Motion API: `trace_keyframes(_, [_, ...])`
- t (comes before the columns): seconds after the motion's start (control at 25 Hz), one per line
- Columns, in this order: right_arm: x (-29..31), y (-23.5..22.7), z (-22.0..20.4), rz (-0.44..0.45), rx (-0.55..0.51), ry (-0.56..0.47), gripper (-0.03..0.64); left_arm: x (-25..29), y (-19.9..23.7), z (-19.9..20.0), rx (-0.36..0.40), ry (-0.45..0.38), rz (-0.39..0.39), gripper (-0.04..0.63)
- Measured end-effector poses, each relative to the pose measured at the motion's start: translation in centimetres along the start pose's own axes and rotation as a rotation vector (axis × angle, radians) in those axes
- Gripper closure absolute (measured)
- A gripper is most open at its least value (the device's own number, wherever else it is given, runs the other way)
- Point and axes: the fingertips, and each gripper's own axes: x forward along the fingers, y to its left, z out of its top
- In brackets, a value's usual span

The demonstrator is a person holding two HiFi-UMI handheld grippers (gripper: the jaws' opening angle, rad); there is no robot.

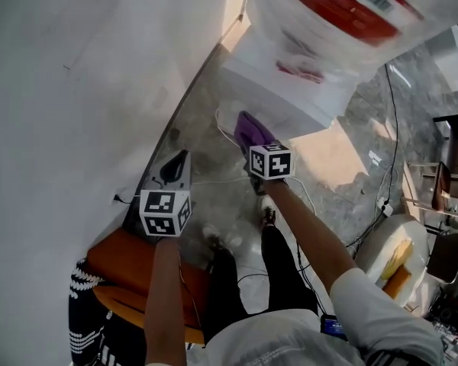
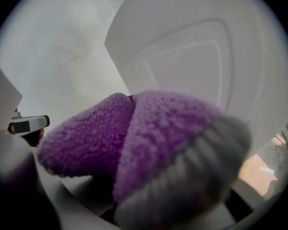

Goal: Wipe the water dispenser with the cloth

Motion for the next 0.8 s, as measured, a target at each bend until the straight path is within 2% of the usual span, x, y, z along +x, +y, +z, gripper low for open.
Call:
trace_keyframes(0.24, [6.8, -0.1, 0.1, 0.016, -0.013, 0.027, 0.549, 1.8, 3.1, -2.9, -0.024, 0.016, 0.02, 0.571])
trace_keyframes(0.52, [13.0, -1.1, -0.4, -0.056, -0.016, 0.032, 0.549, 4.6, 5.8, -6.4, -0.056, 0.01, 0.049, 0.571])
trace_keyframes(0.68, [14.6, -2.2, -0.8, -0.094, 0.107, -0.007, 0.549, 6.2, 6.0, -7.4, -0.053, -0.003, 0.044, 0.571])
trace_keyframes(0.8, [14.4, -2.8, -0.7, -0.091, 0.182, -0.069, 0.549, 6.7, 5.9, -8.0, -0.048, -0.005, 0.042, 0.571])
